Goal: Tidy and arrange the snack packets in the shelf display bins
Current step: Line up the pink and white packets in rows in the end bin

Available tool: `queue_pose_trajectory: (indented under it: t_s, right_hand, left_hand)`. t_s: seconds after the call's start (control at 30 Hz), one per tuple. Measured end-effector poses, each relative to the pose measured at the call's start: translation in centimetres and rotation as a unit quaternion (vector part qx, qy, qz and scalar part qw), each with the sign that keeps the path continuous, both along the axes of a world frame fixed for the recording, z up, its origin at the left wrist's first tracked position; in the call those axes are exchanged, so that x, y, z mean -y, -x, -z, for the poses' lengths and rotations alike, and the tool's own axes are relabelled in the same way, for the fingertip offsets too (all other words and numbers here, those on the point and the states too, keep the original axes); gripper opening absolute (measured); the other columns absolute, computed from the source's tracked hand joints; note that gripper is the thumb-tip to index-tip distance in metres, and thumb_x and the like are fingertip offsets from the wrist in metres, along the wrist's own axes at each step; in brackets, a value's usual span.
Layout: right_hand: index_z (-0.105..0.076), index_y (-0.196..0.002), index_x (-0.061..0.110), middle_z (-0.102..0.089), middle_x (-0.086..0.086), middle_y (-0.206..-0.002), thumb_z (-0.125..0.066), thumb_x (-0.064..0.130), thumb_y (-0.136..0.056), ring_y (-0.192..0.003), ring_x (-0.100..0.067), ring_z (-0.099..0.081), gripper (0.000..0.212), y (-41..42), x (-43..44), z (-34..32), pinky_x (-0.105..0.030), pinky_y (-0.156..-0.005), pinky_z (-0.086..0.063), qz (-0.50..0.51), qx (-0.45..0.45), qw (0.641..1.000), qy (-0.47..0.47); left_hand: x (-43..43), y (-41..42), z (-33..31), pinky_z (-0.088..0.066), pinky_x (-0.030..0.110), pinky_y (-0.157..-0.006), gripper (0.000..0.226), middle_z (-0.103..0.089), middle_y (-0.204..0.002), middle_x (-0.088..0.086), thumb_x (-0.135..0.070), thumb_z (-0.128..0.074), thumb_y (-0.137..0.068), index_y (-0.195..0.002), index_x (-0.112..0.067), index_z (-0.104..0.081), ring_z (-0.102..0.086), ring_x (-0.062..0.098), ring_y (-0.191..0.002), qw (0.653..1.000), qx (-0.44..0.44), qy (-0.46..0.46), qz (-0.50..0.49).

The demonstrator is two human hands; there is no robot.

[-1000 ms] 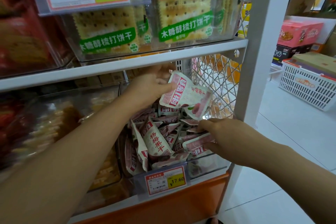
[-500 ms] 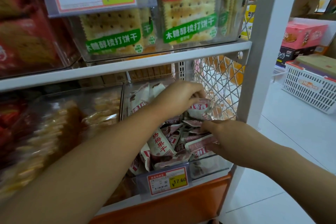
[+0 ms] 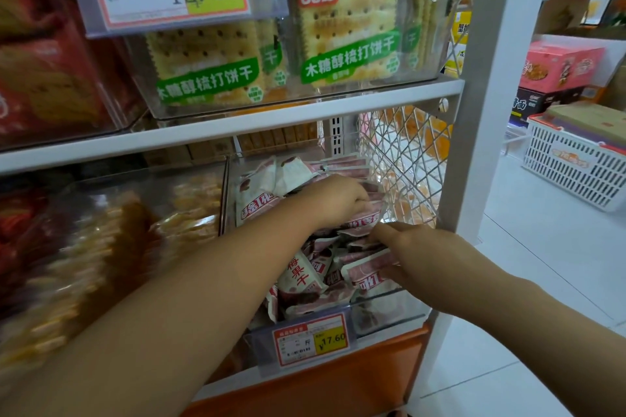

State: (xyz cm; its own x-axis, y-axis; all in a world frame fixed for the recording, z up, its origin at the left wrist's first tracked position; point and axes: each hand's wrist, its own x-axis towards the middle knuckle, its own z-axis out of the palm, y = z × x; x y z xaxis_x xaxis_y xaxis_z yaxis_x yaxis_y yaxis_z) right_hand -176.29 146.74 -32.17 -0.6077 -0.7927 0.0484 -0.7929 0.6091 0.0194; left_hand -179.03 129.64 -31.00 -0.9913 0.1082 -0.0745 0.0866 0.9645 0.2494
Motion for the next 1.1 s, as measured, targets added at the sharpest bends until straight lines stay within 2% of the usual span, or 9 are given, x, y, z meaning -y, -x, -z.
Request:
queue_pose_trajectory:
  t_s: [0.13,0.2,0.33,0.5,0.63,0.77,0.9,1.0,1.1]
  right_hand:
    - [-0.037,-0.125,0.027,-0.053,0.007,-0.119,-0.054,0.02,-0.091,-0.091,-0.019,-0.063,0.039,0.3,0.4,0.9,-0.026,-0.067,-0.049,0.02,-0.052,0.998,0.012]
    - [-0.035,-0.13,0.025,-0.05,0.006,-0.124,-0.055,0.017,-0.09,-0.1,-0.019,-0.058,0.045,0.4,0.7,1.2,-0.026,-0.068,-0.046,0.028,-0.075,0.997,0.012]
    - [-0.036,-0.136,0.018,-0.041,-0.001,-0.135,-0.056,0.012,-0.089,-0.121,-0.023,-0.039,0.051,0.2,0.7,0.9,-0.031,-0.085,-0.047,0.039,-0.101,0.994,0.003]
    - [-0.03,-0.141,0.022,-0.032,0.0,-0.146,-0.061,0.01,-0.086,-0.124,-0.024,-0.044,0.064,0.0,-0.1,-0.1,-0.033,-0.096,-0.047,0.033,-0.045,0.998,0.022]
    - [-0.046,-0.132,0.028,-0.056,0.003,-0.125,-0.063,0.019,-0.087,-0.106,-0.017,-0.058,0.049,-0.5,-1.3,-2.0,-0.031,-0.09,-0.05,0.057,0.057,0.993,0.08]
    - [-0.06,-0.121,0.029,-0.066,0.007,-0.113,-0.063,0.021,-0.087,-0.083,-0.006,-0.056,0.036,-0.8,-3.6,-3.0,-0.023,-0.085,-0.05,0.092,0.107,0.985,0.101]
    - [-0.058,-0.123,0.031,-0.064,0.008,-0.118,-0.063,0.026,-0.087,-0.092,-0.009,-0.06,0.037,-1.2,-4.4,-3.0,-0.023,-0.087,-0.048,0.107,0.121,0.983,0.085]
    - [-0.05,-0.129,0.04,-0.064,0.01,-0.118,-0.059,0.034,-0.089,-0.098,-0.01,-0.062,0.041,-1.4,-3.9,-2.5,-0.023,-0.085,-0.048,0.102,0.091,0.989,0.061]
    - [-0.045,-0.134,0.039,-0.062,0.007,-0.122,-0.06,0.03,-0.089,-0.1,-0.012,-0.062,0.049,-1.3,-3.6,-1.9,-0.021,-0.082,-0.048,0.094,0.116,0.987,0.061]
  left_hand:
    - [-0.4,0.3,-0.2,-0.031,0.032,-0.056,0.038,-0.06,-0.086,0.0,-0.032,-0.047,-0.098,-0.083,-0.001,-0.063,-0.051,0.024,-0.078,0.999,0.036,-0.02,-0.029]
    - [0.2,0.4,0.1,-0.035,0.03,-0.061,0.042,-0.055,-0.079,0.016,-0.036,-0.049,-0.097,-0.09,0.002,-0.064,-0.051,0.028,-0.077,0.996,0.051,-0.068,-0.041]
    - [1.0,-1.3,-0.9,-0.045,0.034,-0.095,0.033,-0.062,-0.122,0.004,-0.035,-0.051,-0.095,-0.119,-0.015,-0.062,-0.057,0.017,-0.107,0.995,0.008,-0.095,-0.042]
    - [1.0,-6.2,-3.5,-0.046,0.027,-0.089,0.05,-0.059,-0.121,-0.003,-0.045,-0.063,-0.085,-0.129,-0.023,-0.051,-0.055,0.012,-0.105,0.997,0.056,-0.008,-0.047]
    - [-1.2,-7.2,-2.1,-0.047,0.029,-0.079,0.06,-0.06,-0.115,0.002,-0.046,-0.068,-0.082,-0.131,-0.016,-0.05,-0.057,0.018,-0.098,0.993,0.106,0.034,-0.042]
    - [-2.4,-6.2,-0.2,-0.045,0.032,-0.071,0.046,-0.063,-0.106,0.014,-0.036,-0.068,-0.084,-0.119,-0.007,-0.057,-0.059,0.024,-0.088,0.996,0.067,-0.019,-0.064]
    - [-2.9,-6.1,0.5,-0.046,0.029,-0.077,0.05,-0.06,-0.119,0.008,-0.03,-0.069,-0.084,-0.129,-0.013,-0.054,-0.057,0.021,-0.095,0.99,0.029,-0.104,-0.095]
    - [-3.1,-6.0,0.8,-0.047,0.026,-0.077,0.067,-0.057,-0.125,0.01,-0.027,-0.07,-0.084,-0.142,-0.017,-0.039,-0.06,0.024,-0.094,0.976,0.062,-0.167,-0.125]
    - [-3.7,-6.2,0.7,-0.054,0.04,-0.086,0.083,-0.051,-0.131,0.016,-0.014,-0.07,-0.084,-0.149,-0.019,-0.02,-0.066,0.029,-0.096,0.943,0.137,-0.268,-0.14]
